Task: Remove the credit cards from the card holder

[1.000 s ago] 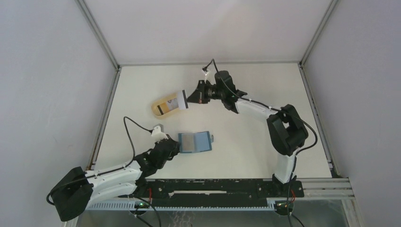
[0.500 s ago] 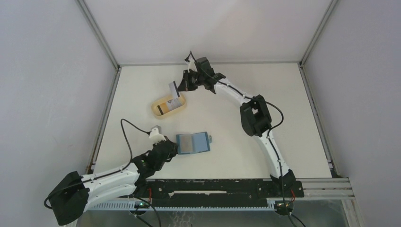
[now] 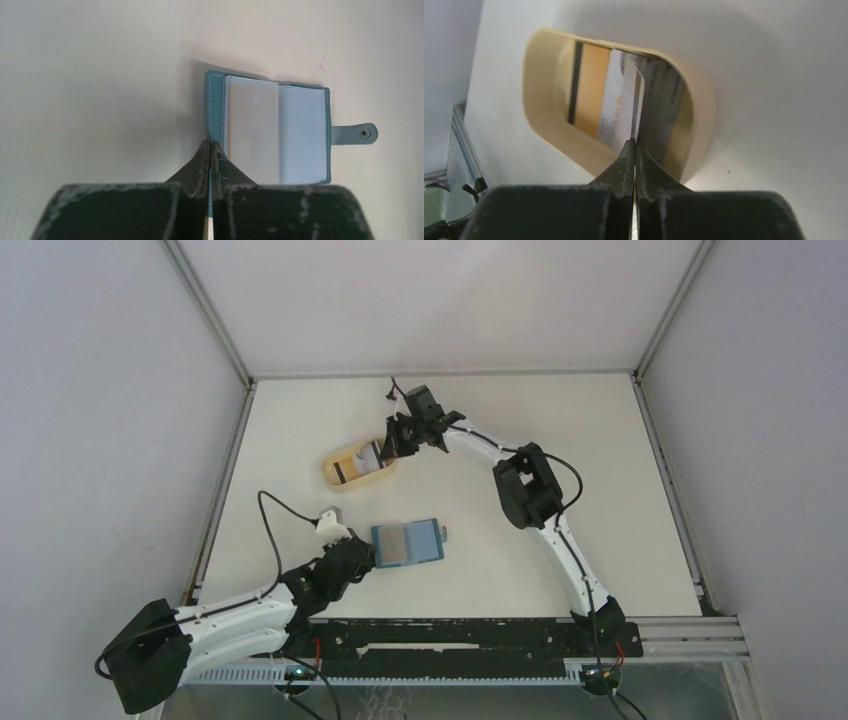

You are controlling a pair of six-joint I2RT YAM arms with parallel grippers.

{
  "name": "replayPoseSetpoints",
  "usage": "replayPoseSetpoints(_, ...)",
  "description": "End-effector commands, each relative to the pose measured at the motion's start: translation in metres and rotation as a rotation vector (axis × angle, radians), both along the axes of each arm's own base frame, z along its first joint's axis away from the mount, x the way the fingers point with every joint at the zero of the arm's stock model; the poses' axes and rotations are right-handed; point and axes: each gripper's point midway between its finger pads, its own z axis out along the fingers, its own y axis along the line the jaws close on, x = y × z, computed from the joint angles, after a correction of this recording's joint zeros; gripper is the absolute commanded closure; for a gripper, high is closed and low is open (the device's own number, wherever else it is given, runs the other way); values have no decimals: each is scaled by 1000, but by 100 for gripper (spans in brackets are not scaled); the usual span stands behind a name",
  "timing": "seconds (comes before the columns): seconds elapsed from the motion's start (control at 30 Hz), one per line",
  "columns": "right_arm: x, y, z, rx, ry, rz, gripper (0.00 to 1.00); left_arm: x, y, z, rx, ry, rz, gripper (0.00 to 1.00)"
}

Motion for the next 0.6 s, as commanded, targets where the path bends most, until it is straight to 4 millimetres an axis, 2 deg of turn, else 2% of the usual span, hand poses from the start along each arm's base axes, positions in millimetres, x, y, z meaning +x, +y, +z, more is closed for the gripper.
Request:
replayPoseSetpoints(0.0,-2,-7,20,20,-30,-14,100,4,-2,6,-4,-26,-2,100)
replayPoseSetpoints(0.17,-9,-26,13,14,-10,-42,100,5,-1,9,7,-32,-3,100)
replayPoseSetpoints(0.33,-12,-49,23,27,-16,-73,100,5,-3,11,14,-31,-10,100)
replayPoseSetpoints(0.57,-20,-76,19,-14,-8,-84,100,7,-7,13,9,-31,-21,100)
